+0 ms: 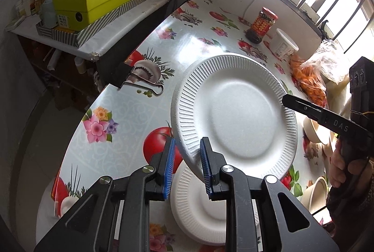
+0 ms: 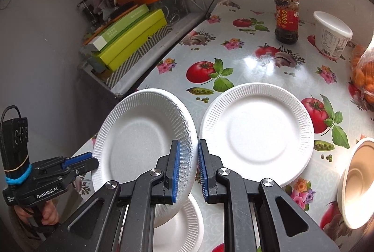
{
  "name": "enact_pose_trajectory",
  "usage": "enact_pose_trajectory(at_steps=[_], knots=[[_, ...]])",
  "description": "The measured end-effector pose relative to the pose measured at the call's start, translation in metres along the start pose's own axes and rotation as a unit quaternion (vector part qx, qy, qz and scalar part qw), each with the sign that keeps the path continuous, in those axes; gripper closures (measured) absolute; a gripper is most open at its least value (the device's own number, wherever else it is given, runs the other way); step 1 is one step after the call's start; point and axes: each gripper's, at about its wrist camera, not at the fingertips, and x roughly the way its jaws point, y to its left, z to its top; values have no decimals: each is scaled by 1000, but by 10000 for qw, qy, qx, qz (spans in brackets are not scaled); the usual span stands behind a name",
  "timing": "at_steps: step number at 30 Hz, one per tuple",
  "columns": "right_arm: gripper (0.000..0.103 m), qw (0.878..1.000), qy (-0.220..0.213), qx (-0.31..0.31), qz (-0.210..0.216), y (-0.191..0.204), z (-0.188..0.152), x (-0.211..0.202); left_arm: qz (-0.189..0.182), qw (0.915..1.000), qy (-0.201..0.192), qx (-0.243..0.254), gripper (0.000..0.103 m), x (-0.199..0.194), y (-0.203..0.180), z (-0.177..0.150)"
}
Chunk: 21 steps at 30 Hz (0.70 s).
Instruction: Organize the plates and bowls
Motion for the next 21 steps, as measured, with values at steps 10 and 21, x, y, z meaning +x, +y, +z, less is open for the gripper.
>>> enact_pose_trajectory(at_steps=[10, 21], knots=[[88, 9998, 117, 151, 25, -6, -38, -2, 21, 9999, 146, 54, 80, 5, -5, -30], [88, 9992, 280, 274, 66, -12, -68, 4, 62, 9995, 306, 53, 80, 12, -2, -55]])
